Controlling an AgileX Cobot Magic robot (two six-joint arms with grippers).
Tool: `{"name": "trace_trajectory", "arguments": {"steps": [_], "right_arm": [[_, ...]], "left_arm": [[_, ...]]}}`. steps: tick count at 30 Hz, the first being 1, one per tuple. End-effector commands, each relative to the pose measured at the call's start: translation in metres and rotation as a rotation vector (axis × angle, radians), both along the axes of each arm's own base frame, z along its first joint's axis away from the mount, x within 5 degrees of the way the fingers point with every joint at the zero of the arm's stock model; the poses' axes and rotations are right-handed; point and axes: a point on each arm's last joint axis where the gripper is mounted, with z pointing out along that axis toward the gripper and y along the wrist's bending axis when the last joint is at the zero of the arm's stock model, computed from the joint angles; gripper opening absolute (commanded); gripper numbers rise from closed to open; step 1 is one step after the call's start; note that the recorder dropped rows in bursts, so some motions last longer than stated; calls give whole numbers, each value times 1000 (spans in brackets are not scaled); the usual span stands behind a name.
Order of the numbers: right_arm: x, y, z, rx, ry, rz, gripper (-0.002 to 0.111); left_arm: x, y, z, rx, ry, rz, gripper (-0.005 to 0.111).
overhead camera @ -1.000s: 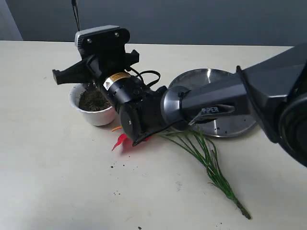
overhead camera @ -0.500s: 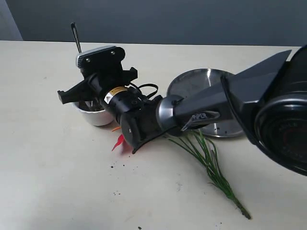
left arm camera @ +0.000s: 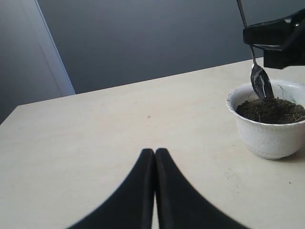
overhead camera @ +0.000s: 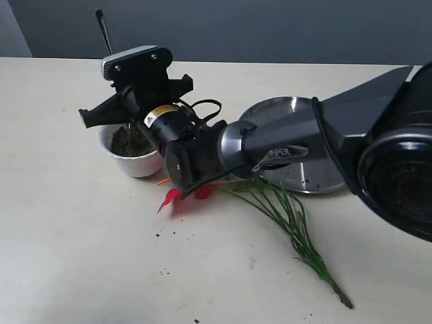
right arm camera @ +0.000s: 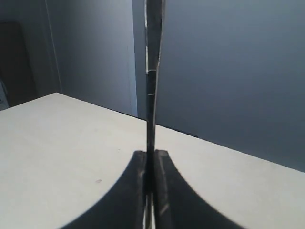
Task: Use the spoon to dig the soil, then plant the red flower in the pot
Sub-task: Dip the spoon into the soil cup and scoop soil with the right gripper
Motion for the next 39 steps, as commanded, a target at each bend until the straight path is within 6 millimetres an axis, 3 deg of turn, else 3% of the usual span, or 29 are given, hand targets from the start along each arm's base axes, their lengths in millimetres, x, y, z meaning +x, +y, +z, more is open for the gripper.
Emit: {"name": "trace_trajectory", "arguments": {"steps": [1, 7, 12, 22, 26, 35, 39], "right_arm": [[7, 0, 2, -6, 8, -8, -1], [7, 1, -31, -70, 88, -9, -1], [6, 2, -36, -79, 83, -1, -1], [7, -1, 24, 58, -55, -23, -1], [5, -1, 26, 51, -67, -6, -1], [5, 4, -28, -91, 73, 24, -1], [4, 4, -34, -104, 77, 29, -1]], "left_arm": [[0, 0, 0, -10, -8, -1, 0], [0, 0, 0, -10, -8, -1, 0], [0, 0, 0, -10, -8, -1, 0], [0, 0, 0, -10, -8, -1, 0], [0, 0, 0, -10, -8, -1, 0], [0, 0, 0, -10, -8, -1, 0], [0, 0, 0, -10, -8, -1, 0]]}}
